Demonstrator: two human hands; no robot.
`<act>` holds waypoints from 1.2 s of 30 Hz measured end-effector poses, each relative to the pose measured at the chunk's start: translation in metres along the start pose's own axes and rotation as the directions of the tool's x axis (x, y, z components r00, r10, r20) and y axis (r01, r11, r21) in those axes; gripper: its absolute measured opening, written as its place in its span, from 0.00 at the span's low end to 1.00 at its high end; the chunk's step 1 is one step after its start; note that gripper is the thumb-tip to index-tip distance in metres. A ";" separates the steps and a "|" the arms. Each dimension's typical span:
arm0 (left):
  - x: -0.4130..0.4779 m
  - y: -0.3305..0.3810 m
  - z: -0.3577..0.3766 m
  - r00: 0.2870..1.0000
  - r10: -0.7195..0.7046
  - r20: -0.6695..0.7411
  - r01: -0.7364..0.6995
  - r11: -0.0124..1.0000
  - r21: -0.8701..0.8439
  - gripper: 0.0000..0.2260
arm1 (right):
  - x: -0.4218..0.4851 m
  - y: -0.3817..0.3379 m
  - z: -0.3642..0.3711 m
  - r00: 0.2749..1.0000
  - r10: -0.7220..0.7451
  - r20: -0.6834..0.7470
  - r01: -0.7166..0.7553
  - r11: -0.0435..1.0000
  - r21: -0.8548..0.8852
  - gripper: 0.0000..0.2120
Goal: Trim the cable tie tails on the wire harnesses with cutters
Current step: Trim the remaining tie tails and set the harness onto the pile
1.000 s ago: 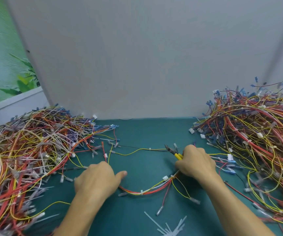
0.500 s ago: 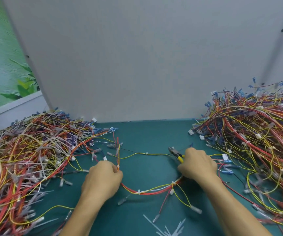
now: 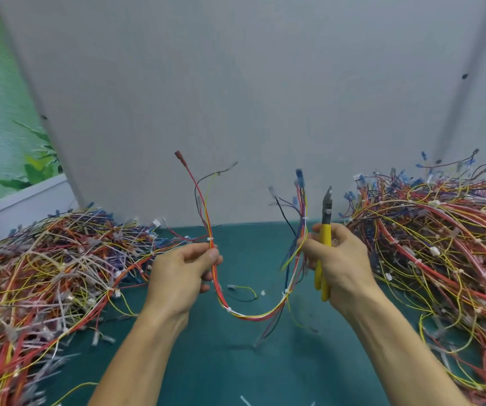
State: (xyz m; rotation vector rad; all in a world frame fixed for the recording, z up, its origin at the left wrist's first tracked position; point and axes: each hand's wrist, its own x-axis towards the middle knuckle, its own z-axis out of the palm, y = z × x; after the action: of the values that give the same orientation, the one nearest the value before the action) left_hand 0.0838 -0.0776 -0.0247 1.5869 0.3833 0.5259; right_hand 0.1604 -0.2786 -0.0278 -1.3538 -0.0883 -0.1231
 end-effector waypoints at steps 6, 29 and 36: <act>0.005 -0.011 0.008 0.997 -0.066 0.036 0.069 0.995 -0.067 0.04 | 0.003 0.009 0.000 0.977 0.214 0.016 -0.213 0.963 0.167 0.09; 0.021 -0.021 0.008 0.976 -0.120 0.182 0.144 0.981 -0.127 0.06 | 0.016 0.009 -0.004 0.907 0.414 0.072 -0.403 0.808 0.431 0.08; 0.019 -0.018 0.008 0.980 -0.092 0.179 0.118 0.984 -0.137 0.08 | 0.018 0.011 -0.006 0.922 0.372 0.102 -0.377 0.810 0.450 0.09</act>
State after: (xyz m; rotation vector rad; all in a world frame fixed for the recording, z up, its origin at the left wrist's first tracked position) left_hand 0.1051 -0.0721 -0.0411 1.4482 0.2890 0.3253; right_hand 0.1800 -0.2830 -0.0368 -0.8682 0.1398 0.2303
